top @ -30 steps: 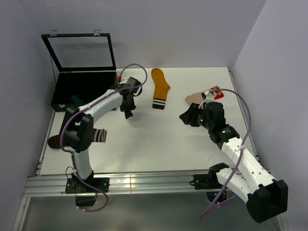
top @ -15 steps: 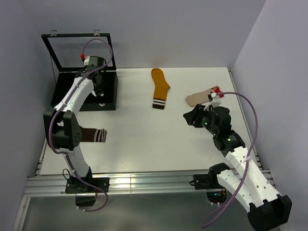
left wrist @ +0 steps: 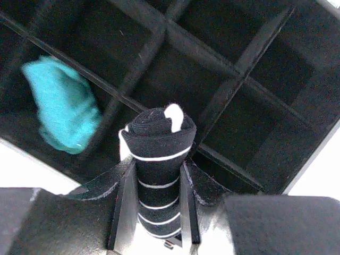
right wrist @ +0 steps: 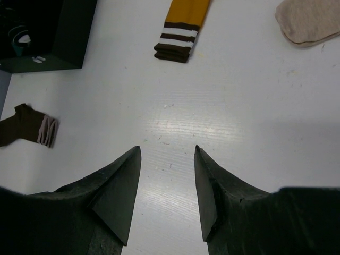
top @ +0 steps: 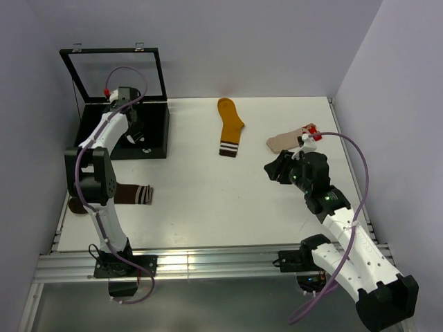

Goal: Roll the socks
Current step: Place the sock in the storage box.

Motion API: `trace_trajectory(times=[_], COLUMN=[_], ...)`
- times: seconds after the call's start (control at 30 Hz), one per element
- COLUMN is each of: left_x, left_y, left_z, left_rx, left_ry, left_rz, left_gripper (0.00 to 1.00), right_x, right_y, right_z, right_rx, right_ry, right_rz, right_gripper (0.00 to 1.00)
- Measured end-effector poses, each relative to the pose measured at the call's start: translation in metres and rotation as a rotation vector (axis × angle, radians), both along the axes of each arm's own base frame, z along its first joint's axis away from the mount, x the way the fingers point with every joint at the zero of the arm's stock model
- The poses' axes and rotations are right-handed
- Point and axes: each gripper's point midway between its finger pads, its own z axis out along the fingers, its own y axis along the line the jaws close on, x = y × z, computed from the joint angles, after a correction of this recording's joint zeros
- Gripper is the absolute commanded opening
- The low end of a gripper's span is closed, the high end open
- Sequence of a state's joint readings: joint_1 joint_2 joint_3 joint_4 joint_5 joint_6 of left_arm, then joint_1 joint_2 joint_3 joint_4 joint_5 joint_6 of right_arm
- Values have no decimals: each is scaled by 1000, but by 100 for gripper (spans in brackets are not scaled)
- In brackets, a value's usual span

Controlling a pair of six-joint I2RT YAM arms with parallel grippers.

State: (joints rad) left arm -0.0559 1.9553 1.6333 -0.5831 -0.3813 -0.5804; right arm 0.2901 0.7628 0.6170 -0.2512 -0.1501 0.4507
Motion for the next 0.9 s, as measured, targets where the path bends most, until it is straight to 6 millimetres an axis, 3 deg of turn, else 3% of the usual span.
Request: trace_trajectory(times=[0.3,0.6,0.9], left_x=[-9,-11,-12], left_y=[-4,17,25], left_z=[-48,-58,-70], left_rx=[-78,-132,-123], left_ry=[72,76,104], left_rz=[12,69,84], left_gripper=[6,6,7], right_x=[1,1,2], right_y=[0,0,0], right_z=[-4,-6,-7], right_rx=[-7,-9,-10], right_ry=[13,19,22], right_rz=[1,2,2], right_gripper=[52,52,52])
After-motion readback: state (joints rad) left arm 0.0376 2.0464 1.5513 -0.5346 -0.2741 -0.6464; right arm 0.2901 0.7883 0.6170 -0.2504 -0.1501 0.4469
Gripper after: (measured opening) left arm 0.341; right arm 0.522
